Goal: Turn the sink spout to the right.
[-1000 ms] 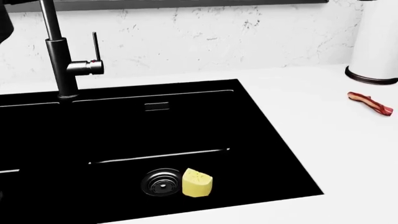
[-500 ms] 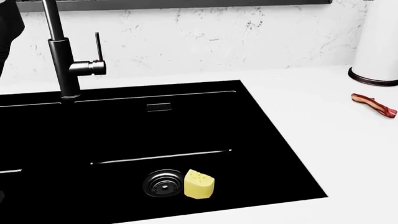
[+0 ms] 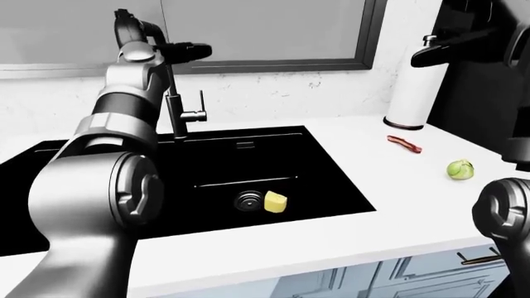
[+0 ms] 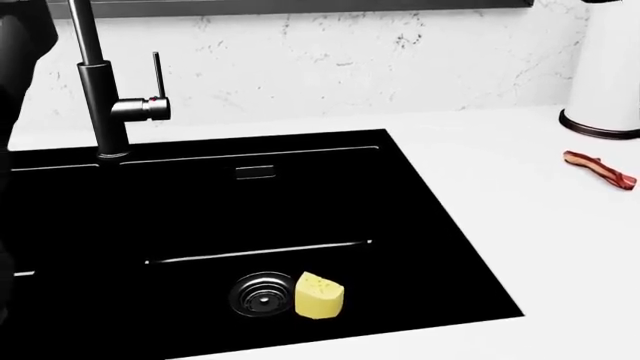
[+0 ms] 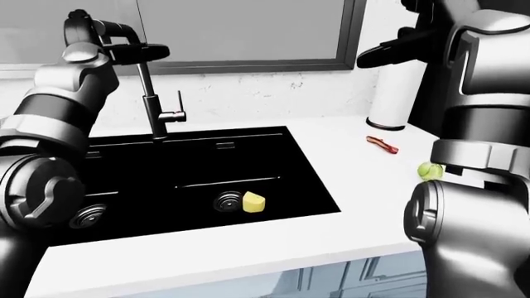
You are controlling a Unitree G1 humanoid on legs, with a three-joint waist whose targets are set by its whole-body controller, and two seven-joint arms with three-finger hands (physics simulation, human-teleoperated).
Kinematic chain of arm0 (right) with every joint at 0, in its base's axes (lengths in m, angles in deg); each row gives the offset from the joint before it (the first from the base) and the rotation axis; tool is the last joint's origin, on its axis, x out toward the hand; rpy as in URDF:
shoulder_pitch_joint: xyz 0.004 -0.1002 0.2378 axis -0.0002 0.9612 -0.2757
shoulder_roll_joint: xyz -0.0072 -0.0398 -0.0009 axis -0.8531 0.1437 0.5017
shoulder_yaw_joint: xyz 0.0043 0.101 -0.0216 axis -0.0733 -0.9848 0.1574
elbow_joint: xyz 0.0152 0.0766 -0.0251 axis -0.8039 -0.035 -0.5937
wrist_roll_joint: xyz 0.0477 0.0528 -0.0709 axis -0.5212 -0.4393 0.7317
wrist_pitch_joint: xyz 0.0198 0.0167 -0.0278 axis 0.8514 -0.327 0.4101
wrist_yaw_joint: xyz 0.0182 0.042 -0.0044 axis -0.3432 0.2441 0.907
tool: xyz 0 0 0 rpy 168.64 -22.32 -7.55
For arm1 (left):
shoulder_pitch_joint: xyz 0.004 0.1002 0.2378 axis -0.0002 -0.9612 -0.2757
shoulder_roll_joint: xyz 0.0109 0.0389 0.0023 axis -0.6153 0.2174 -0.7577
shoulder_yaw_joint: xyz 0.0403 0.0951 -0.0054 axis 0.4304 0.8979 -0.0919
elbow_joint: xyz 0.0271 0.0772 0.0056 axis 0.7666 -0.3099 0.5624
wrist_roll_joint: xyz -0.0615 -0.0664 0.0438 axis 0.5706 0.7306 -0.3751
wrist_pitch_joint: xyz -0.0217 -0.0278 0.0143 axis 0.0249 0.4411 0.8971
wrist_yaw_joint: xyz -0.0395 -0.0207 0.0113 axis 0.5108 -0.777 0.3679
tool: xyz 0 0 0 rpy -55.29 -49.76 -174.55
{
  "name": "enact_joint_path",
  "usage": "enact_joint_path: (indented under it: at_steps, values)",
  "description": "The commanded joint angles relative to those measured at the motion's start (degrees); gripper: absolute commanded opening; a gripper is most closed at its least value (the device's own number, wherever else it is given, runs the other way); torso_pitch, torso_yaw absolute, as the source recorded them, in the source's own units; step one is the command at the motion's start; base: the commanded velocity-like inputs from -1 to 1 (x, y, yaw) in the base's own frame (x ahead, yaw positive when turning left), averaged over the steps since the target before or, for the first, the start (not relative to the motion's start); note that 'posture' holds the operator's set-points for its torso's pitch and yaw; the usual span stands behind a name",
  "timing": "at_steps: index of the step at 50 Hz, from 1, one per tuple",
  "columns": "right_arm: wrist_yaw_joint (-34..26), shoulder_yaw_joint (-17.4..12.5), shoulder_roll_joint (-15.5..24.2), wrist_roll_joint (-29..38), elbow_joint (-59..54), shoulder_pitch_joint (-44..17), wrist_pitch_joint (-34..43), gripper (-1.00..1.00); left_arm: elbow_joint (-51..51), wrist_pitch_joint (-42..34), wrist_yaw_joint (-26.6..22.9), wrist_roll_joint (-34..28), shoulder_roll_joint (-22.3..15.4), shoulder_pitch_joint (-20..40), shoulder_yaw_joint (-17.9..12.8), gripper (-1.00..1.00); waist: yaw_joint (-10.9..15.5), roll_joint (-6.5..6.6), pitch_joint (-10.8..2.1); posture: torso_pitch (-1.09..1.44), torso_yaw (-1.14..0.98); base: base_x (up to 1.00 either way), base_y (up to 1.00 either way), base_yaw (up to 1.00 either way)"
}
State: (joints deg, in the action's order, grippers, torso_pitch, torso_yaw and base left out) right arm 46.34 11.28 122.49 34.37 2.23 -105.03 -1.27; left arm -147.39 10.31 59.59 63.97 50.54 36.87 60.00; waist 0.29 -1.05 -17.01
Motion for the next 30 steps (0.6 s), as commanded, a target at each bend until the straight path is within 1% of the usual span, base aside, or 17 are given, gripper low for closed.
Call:
enact_joint_path:
  at_steps: [1, 9, 18, 24, 30]
  values:
    - [0.3, -0.3, 0.5, -0.2, 2.3, -1.5, -1.0, 1.00, 2.1, 1.4, 0.0, 0.2, -0.4, 2.3, 0.0, 1.00, 0.0, -0.18, -0.58, -0.46, 0.00, 0.00, 0.00, 0.00]
    - [0.1, 0.3, 0.5, 0.3, 0.5, -3.1, -1.5, 1.00, 2.2, 1.2, 0.0, 0.9, -0.1, 2.5, 0.1, 1.00, 0.0, -0.11, -0.58, -0.46, 0.00, 0.00, 0.00, 0.00]
    - [-0.2, 0.3, 0.6, 0.8, 0.2, -3.7, -1.5, 1.00, 2.2, 1.1, 0.1, 1.2, 0.3, 2.5, 0.4, 1.00, 0.0, -0.16, -0.59, -0.46, 0.00, 0.00, 0.00, 0.00]
    - [-0.2, 0.1, 0.3, 0.8, 1.0, -3.1, -1.2, 1.00, 2.3, 0.9, 0.1, 1.9, 1.5, 1.9, 0.4, 1.00, 0.0, -0.22, -0.58, -0.46, 0.00, 0.00, 0.00, 0.00]
    - [-0.4, -0.4, 0.7, 0.5, 2.8, -1.8, -0.3, 1.00, 2.4, 0.8, 0.1, 2.2, 1.8, 1.9, 0.7, 1.00, 0.2, -0.33, -0.62, -0.46, 0.00, 0.00, 0.00, 0.00]
